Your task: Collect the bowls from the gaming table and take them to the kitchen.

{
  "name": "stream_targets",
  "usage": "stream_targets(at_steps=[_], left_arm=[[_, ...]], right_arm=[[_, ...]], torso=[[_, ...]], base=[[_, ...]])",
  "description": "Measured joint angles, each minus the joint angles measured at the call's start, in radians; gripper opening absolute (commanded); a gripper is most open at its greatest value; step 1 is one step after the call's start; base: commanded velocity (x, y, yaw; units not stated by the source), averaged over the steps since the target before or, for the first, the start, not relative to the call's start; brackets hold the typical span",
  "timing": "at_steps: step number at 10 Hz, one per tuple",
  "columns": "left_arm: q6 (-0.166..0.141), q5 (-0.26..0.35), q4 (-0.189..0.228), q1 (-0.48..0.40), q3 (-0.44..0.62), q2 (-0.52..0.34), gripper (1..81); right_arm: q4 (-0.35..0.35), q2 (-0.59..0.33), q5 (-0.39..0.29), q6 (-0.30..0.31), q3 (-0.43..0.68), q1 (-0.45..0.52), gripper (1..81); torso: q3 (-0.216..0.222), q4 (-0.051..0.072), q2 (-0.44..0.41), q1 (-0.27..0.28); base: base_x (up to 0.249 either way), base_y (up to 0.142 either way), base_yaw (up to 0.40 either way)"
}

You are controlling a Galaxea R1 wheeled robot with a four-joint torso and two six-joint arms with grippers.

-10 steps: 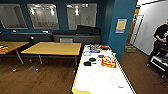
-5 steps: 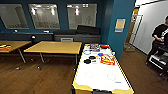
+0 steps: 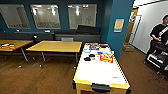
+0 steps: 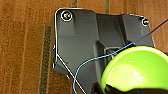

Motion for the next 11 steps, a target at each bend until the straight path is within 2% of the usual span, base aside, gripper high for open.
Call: stream_targets(at_steps=[5, 9, 11], left_arm=[[0.005, 0.001, 0.0, 0.011, 0.0, 0.005, 1.0], [0.007, 0.0, 0.0, 0.002, -0.008, 0.006, 1.0], [0.007, 0.0, -0.001, 0.005, -0.016, 0.009, 1.0]], right_arm=[[-0.002, 0.01, -0.003, 0.0, -0.022, -0.011, 1.0], [-0.013, 0.017, -0.012, -0.001, -0.023, 0.003, 1.0], [-0.017, 0.021, -0.024, -0.001, -0.023, 0.0, 1.0]], torso=[[0.0, 0.0, -0.002, 0.0], [0.0, 0.0, -0.002, 0.001], [0.019, 0.0, -0.002, 0.001]], base=[[-0.13, 0.0, 0.0], [0.0, 0.0, 0.0], [0.0, 0.0, 0.0]])
